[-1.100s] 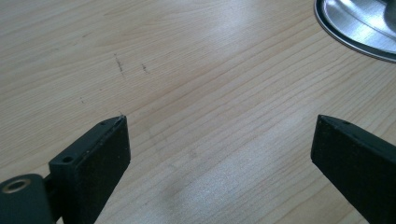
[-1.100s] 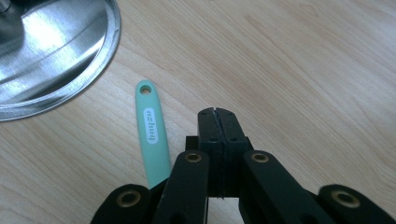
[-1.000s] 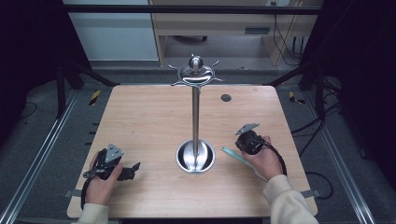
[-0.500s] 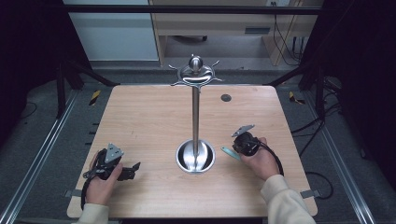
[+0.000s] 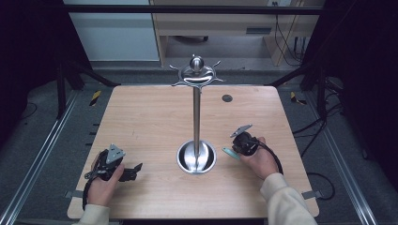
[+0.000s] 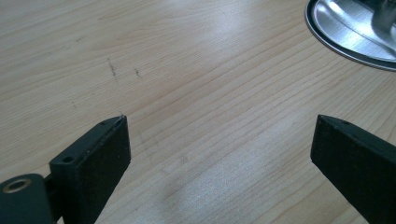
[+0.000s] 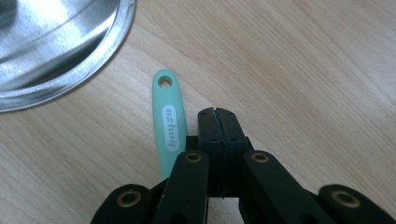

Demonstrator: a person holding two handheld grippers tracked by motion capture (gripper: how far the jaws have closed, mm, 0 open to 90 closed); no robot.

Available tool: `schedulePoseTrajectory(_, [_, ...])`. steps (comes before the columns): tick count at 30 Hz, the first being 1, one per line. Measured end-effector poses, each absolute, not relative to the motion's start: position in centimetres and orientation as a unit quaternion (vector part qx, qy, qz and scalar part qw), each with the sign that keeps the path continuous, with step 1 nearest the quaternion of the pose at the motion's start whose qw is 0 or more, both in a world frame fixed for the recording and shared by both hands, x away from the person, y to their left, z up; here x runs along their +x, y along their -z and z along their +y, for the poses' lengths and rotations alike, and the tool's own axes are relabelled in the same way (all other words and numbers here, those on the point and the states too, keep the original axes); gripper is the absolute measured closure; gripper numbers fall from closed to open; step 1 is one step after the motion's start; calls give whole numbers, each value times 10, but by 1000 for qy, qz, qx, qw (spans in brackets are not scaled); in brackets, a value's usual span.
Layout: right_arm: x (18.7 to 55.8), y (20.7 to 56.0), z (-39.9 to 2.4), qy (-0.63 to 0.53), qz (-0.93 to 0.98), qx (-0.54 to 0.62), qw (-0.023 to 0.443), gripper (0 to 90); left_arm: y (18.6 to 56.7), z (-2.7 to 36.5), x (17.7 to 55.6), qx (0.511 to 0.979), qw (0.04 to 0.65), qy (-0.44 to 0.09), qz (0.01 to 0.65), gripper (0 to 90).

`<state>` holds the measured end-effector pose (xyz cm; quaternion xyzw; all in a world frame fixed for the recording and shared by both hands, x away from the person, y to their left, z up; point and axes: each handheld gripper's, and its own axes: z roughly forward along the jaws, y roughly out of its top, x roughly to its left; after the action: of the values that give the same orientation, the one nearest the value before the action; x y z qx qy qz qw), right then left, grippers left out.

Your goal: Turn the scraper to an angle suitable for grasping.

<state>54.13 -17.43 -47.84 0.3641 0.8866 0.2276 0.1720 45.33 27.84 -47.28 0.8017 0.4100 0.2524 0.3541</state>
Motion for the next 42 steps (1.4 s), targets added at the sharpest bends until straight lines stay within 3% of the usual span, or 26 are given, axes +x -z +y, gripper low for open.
schedulePoseTrajectory(28, [518, 476, -160, -222, 908, 321, 154, 900, 470, 282, 453, 798, 356, -256, 413, 48])
schedulePoseTrajectory(42, [511, 456, -156, -181, 930, 285, 145, 869, 470, 283, 453, 797, 355, -256, 415, 48])
